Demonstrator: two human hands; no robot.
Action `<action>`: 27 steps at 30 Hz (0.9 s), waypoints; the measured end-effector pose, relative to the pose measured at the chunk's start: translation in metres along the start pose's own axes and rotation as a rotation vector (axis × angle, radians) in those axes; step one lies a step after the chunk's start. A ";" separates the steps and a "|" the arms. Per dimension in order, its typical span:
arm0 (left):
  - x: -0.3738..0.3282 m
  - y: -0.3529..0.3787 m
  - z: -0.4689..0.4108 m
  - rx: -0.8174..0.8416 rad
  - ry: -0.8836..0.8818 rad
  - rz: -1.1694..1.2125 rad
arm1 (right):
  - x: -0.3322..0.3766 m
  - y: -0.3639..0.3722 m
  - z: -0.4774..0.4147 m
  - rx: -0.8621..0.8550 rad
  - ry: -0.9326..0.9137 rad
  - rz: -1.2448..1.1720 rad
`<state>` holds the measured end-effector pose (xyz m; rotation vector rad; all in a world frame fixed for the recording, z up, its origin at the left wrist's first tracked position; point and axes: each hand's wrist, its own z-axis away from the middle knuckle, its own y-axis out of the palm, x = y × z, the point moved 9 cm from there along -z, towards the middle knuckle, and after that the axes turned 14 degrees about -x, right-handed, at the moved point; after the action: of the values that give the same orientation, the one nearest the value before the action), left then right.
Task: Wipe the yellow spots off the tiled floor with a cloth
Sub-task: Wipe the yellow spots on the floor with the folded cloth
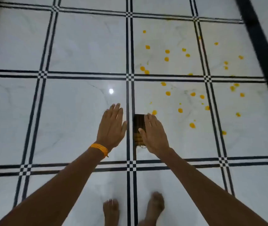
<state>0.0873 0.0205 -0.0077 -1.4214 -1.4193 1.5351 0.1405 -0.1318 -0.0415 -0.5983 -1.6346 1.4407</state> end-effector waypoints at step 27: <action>0.124 0.373 -0.068 -0.015 0.039 0.063 | -0.215 0.309 -0.074 -0.296 0.206 0.097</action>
<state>0.2051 0.0640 -0.3863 -1.5098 -1.3775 1.5305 0.2593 -0.1963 -0.4007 -0.9726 -1.6827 1.1668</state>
